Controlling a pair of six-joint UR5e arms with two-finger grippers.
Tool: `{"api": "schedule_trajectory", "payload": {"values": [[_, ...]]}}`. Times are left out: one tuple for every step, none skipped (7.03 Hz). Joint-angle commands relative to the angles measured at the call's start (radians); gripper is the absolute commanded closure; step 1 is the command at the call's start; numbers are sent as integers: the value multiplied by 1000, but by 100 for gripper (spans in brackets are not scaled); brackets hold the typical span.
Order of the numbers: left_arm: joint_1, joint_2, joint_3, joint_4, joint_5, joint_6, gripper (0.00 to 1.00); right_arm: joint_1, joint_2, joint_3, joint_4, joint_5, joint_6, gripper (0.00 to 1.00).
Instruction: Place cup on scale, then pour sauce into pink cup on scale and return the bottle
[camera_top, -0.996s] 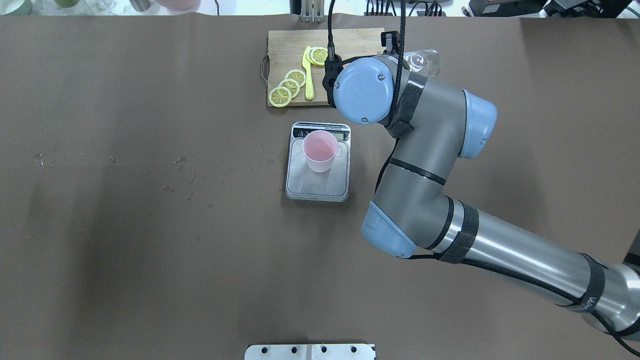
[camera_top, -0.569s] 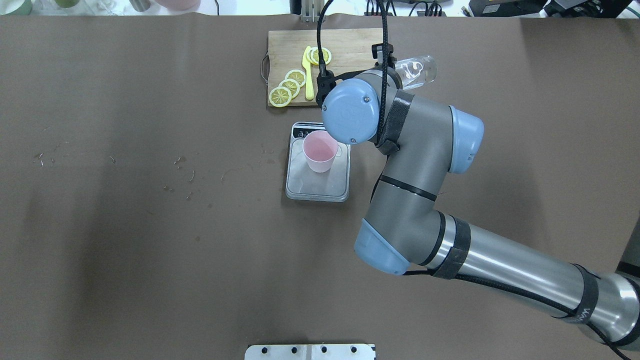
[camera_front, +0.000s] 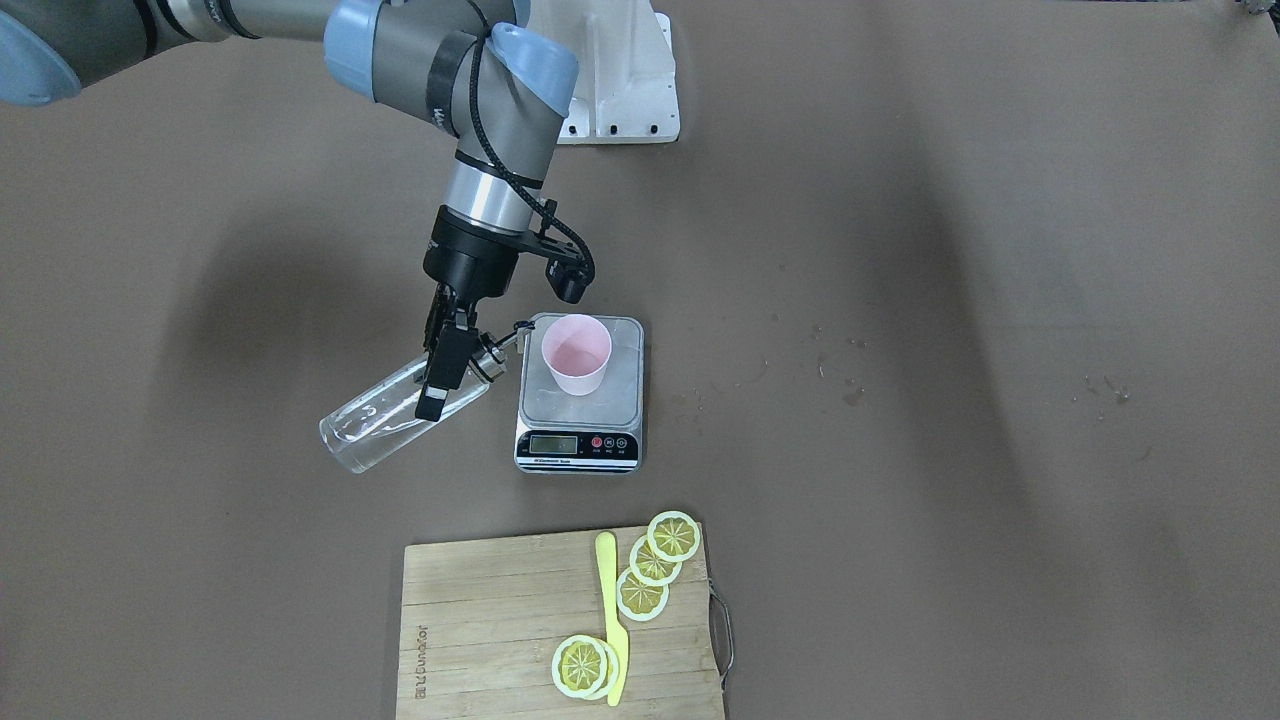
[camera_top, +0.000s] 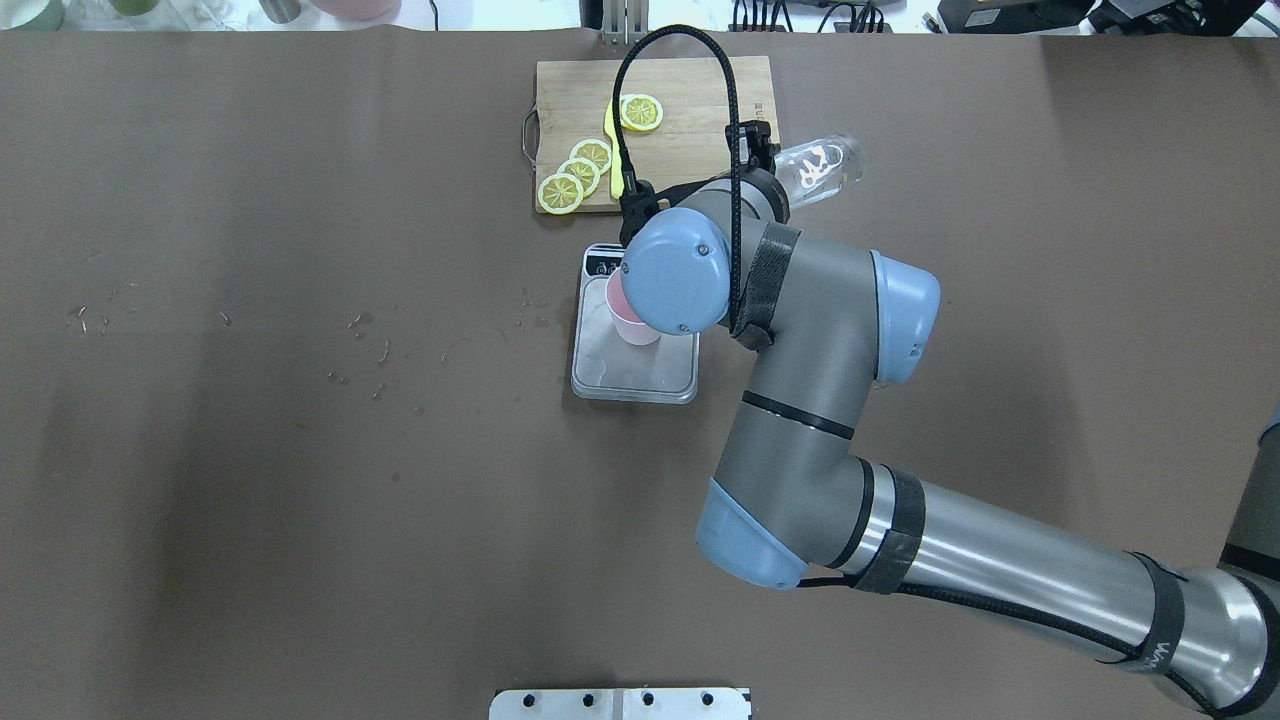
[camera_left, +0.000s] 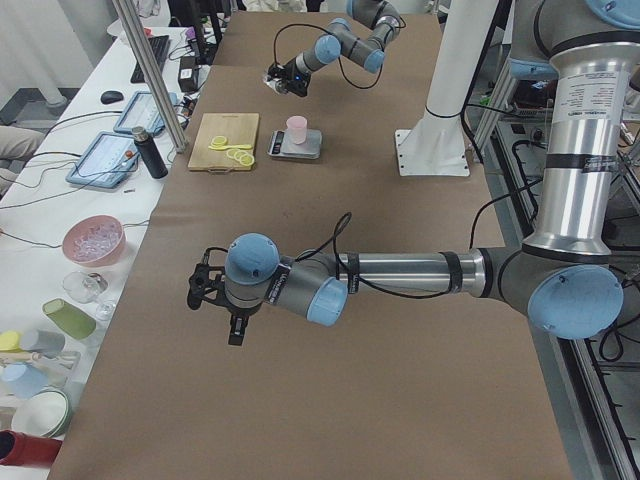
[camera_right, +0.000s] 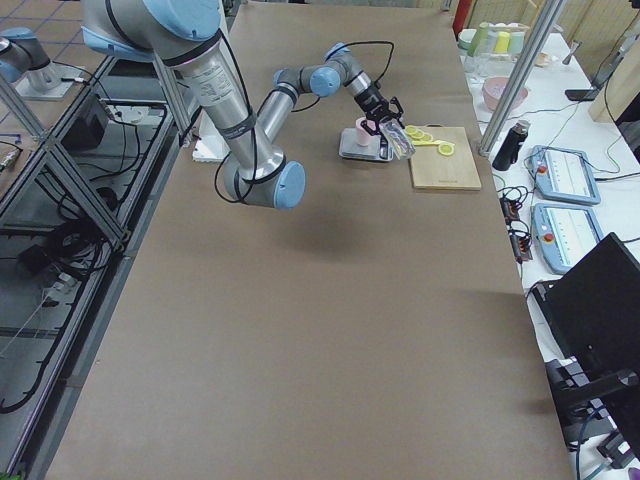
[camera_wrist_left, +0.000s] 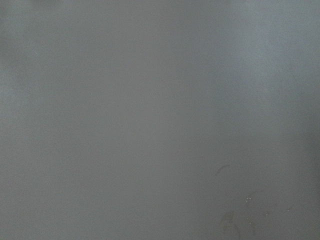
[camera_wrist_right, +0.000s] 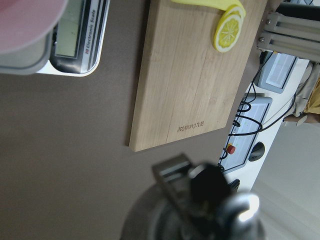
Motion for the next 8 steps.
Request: {"api": "schedule_trajectory", "payload": {"values": [[-3, 2, 0, -2, 0, 2, 3, -23, 1, -9, -6, -41, 0, 100], [-3, 3, 0, -2, 0, 0, 3, -30, 15, -9, -49, -64, 0, 100], [-5, 3, 0, -2, 0, 2, 3, -34, 30, -9, -75, -85, 0, 100], [-5, 6, 0, -8, 0, 2, 3, -36, 35, -11, -78, -90, 0, 100], [-3, 8, -2, -9, 0, 2, 3, -36, 40, -17, -89, -108, 0, 100], [-5, 10, 0, -9, 0, 2, 3, -36, 49, -32, -89, -119, 0, 100], [-3, 10, 0, -9, 0, 2, 3, -36, 58, -43, -90, -133, 0, 100], [-3, 10, 0, -9, 0, 2, 3, -36, 58, -46, -93, -150, 0, 100]]}}
